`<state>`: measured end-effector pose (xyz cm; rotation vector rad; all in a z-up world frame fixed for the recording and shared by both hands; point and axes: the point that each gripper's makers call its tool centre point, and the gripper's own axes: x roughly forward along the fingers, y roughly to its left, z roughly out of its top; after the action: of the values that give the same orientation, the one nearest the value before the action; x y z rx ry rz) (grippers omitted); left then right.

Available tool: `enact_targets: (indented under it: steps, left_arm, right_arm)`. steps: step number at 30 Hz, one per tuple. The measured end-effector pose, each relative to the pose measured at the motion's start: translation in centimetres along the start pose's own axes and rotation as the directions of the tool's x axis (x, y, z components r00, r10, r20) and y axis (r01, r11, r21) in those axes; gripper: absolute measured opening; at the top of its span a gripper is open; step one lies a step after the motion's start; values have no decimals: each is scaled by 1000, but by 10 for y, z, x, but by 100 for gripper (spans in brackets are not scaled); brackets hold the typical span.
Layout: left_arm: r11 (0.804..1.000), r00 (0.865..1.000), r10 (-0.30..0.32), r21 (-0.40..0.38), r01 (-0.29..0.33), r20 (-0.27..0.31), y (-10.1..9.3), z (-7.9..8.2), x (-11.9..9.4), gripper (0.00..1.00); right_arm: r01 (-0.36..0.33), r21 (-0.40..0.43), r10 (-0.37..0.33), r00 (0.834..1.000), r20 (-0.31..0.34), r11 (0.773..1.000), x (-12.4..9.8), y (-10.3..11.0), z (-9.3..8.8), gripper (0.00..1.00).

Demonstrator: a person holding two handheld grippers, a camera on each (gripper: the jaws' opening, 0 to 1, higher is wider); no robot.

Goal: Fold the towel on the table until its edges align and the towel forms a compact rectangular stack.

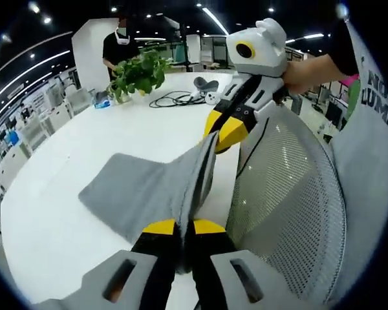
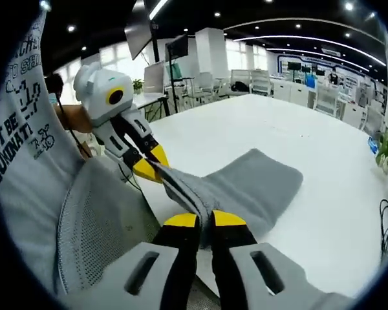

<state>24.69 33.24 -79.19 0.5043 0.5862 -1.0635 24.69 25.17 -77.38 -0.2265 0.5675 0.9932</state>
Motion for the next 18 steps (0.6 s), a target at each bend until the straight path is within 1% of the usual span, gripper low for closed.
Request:
enact_targets:
  steps: [3, 6, 7, 8, 12, 14, 18]
  left_arm:
    - [1000, 1000, 2, 13, -2, 3, 7, 3, 1, 7]
    - [1000, 1000, 11, 23, -11, 12, 16, 8, 1, 7]
    - [999, 999, 31, 10, -31, 37, 23, 15, 0, 7]
    - [999, 999, 33, 6, -33, 42, 26, 17, 0, 7]
    - [998, 997, 64, 22, -65, 51, 41, 24, 4, 7]
    - [997, 996, 70, 13, -71, 59, 49, 29, 6, 7]
    - [997, 995, 78, 13, -79, 67, 65, 36, 10, 7]
  right_arm:
    - [-5, -15, 5, 1000, 1, 1000, 0, -4, 5, 3]
    - [-1, -26, 1, 1000, 6, 1000, 2, -13, 13, 3]
    - [3, -29, -3, 1000, 8, 1000, 2, -16, 14, 3]
    - [6, -31, -6, 1000, 11, 999, 2, -20, 17, 3]
    - [18, -22, -18, 999, 34, 1000, 4, -33, 29, 3]
    - [25, -9, -25, 999, 46, 1000, 5, -41, 35, 3]
    - [12, 32, -15, 997, 70, 999, 5, -54, 46, 3]
